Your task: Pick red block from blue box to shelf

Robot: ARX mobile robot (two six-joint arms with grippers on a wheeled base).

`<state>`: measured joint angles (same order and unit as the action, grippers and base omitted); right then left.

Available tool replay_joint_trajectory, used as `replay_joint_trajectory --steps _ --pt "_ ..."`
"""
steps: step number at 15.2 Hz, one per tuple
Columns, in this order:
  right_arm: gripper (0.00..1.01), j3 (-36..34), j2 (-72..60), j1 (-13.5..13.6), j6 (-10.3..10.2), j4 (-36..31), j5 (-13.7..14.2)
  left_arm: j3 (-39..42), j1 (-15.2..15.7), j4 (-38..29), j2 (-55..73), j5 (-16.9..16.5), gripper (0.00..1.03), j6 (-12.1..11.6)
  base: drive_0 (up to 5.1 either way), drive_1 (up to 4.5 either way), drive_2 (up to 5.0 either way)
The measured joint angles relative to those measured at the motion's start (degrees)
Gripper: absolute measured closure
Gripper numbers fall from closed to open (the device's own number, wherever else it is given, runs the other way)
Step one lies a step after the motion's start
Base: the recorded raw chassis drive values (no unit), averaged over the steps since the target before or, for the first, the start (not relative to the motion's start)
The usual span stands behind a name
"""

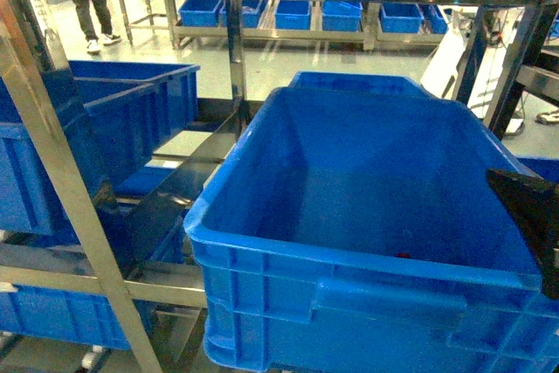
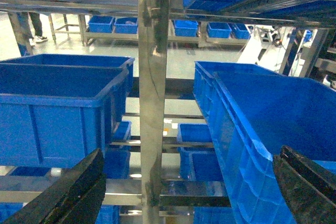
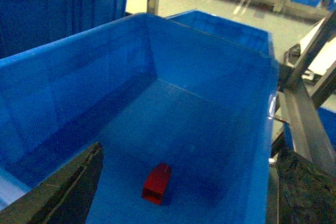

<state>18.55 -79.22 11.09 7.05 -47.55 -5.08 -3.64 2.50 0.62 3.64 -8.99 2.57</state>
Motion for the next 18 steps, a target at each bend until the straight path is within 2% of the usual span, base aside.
replay_joint_trajectory --steps 1,5,7,18 --pt "0.03 -0.8 1.9 -1.1 0.6 -1.2 0.2 0.0 0.0 0.0 0.0 0.0 0.05 0.0 0.0 0.0 0.0" --pt "0.03 -1.2 5.7 -1.4 1.7 -2.4 0.5 0.0 0.0 0.0 0.0 0.0 0.05 0.0 0.0 0.0 0.0" --pt "0.03 -0.7 5.3 -1.4 2.5 -6.7 1.0 0.0 0.0 0.0 0.0 0.0 0.05 0.0 0.0 0.0 0.0" --pt "0.03 -0.8 6.5 -1.5 2.6 -6.1 0.5 0.0 0.0 0.0 0.0 0.0 0.05 0.0 0.0 0.0 0.0"
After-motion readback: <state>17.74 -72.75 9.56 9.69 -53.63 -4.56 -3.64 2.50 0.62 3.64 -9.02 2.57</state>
